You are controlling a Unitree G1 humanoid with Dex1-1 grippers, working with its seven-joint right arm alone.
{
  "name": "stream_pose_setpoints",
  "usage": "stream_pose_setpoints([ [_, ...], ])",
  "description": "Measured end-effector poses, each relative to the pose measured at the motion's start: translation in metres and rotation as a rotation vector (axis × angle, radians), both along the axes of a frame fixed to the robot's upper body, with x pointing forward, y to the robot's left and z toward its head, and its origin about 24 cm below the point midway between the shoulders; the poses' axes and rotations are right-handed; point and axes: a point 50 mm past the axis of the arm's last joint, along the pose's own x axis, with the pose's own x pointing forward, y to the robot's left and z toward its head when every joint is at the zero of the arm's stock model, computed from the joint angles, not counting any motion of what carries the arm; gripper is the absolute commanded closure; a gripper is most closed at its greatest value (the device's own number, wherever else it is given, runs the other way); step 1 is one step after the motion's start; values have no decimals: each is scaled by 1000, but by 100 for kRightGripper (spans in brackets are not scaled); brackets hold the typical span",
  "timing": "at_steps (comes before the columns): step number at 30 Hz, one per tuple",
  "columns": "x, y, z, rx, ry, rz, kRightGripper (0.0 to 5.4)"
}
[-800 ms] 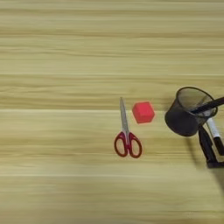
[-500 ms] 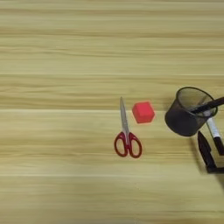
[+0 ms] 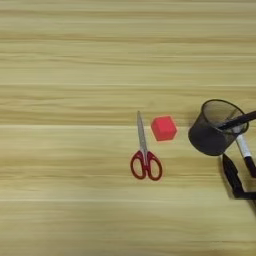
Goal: Move the objects on the table
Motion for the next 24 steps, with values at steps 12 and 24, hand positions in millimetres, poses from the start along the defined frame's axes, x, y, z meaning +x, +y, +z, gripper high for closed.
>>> stream_pose_setpoints([
  [12, 4, -4, -3, 56, 88, -36, 4],
  [24, 8, 1, -3, 132, 154, -20, 4],
])
